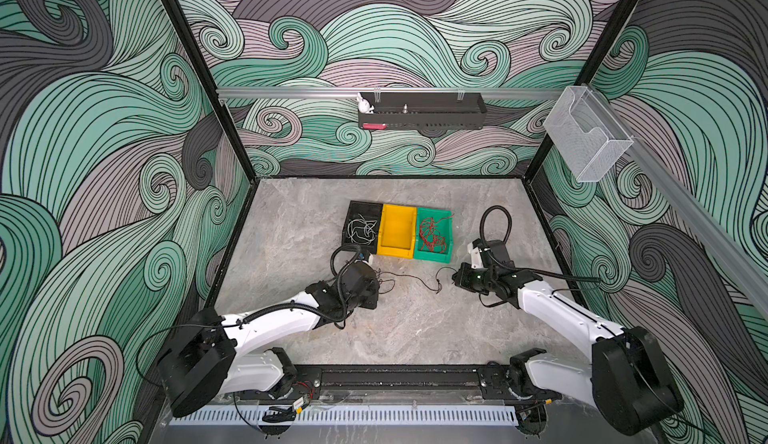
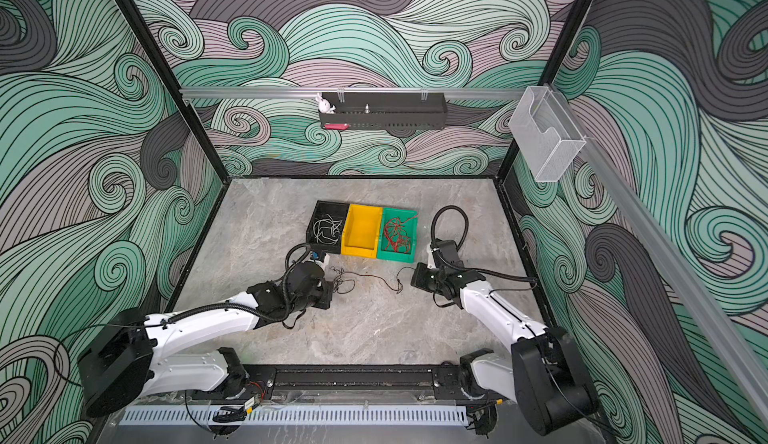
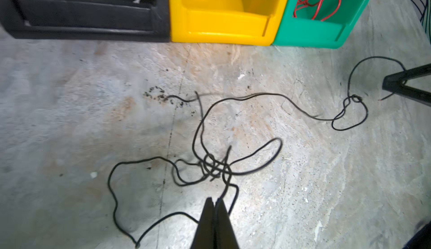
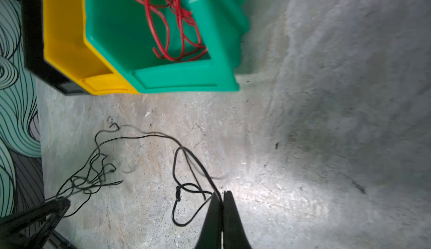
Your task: Untangle the cables
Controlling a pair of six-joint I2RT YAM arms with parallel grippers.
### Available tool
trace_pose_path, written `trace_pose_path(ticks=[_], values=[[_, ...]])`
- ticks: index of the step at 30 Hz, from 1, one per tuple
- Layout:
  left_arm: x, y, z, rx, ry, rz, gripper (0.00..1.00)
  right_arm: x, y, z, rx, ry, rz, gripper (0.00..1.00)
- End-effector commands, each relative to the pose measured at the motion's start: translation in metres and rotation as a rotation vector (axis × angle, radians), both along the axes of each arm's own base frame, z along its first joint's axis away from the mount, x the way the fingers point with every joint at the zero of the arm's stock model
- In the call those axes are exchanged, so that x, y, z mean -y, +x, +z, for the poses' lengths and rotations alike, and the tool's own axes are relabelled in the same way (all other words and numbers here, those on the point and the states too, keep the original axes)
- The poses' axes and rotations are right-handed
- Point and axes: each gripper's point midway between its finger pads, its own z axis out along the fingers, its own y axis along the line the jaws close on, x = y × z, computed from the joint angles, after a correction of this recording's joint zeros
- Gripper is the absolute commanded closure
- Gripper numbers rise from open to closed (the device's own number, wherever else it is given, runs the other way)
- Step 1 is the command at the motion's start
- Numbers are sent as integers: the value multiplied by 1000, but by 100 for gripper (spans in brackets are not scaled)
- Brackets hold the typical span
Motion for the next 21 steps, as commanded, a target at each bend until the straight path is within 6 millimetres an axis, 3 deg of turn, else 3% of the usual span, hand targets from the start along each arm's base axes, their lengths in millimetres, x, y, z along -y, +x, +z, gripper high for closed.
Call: trace_pose_path(ticks=[1, 12, 16, 21], values=[[-33, 6, 8, 16, 62, 112, 100, 25, 0, 3, -13, -53, -97, 97], [-100, 12, 32, 108, 62, 318, 100, 71, 3, -2, -47, 41, -307, 98], [-108, 12, 39, 122, 31, 338, 100, 65, 7, 4, -36, 81, -278, 97], [-99, 13, 40, 106, -4, 306, 100, 45, 9, 10, -35, 146, -178, 97]])
